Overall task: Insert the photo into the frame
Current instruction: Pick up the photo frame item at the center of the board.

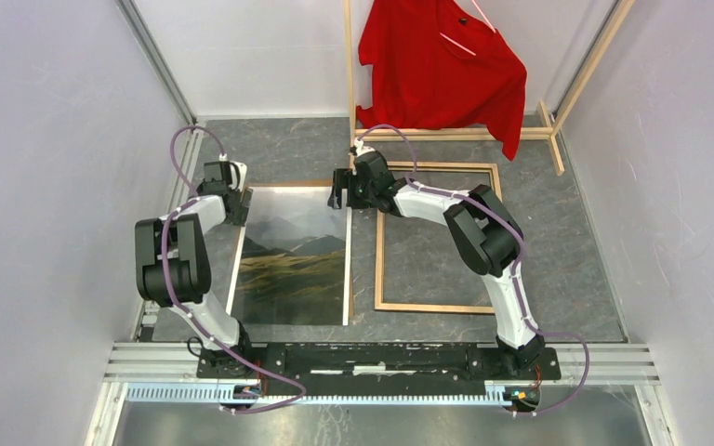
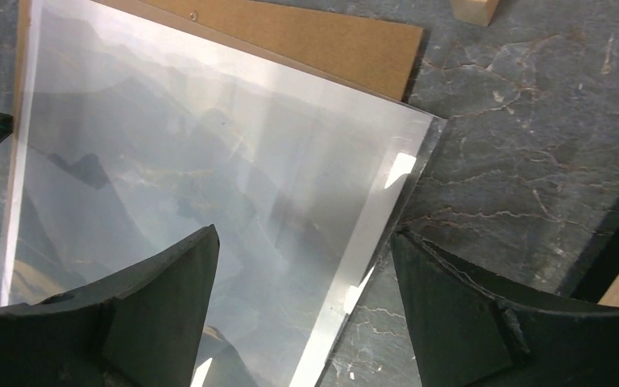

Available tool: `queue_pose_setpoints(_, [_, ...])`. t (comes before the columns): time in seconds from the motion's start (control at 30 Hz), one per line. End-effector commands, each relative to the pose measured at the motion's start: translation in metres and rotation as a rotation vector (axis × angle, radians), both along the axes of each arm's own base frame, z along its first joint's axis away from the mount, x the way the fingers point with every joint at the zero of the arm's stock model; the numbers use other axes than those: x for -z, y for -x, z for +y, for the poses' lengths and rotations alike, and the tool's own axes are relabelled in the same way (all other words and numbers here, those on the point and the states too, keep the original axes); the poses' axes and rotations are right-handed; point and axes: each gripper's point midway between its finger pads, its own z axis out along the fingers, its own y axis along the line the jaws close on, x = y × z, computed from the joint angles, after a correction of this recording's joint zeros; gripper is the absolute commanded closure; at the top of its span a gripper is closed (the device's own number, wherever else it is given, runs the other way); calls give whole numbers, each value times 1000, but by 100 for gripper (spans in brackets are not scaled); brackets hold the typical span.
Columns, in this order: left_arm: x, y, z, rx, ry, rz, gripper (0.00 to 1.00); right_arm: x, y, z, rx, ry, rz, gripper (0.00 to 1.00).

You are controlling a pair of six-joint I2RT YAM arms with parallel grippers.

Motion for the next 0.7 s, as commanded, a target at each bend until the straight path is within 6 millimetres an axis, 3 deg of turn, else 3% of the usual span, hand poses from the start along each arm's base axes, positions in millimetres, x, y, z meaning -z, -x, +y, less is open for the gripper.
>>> queue_pose_setpoints(0.0, [24, 11, -10, -13, 9, 54, 18, -11, -3, 14, -21, -56, -10, 15])
queue_pose_setpoints(0.3, [33, 18, -16, 9, -5, 85, 18, -28, 2, 24, -62, -47, -64, 16])
queue_pose_setpoints(0.67, [37, 23, -20, 23, -5, 107, 18, -89, 20, 43, -130, -55, -209, 16])
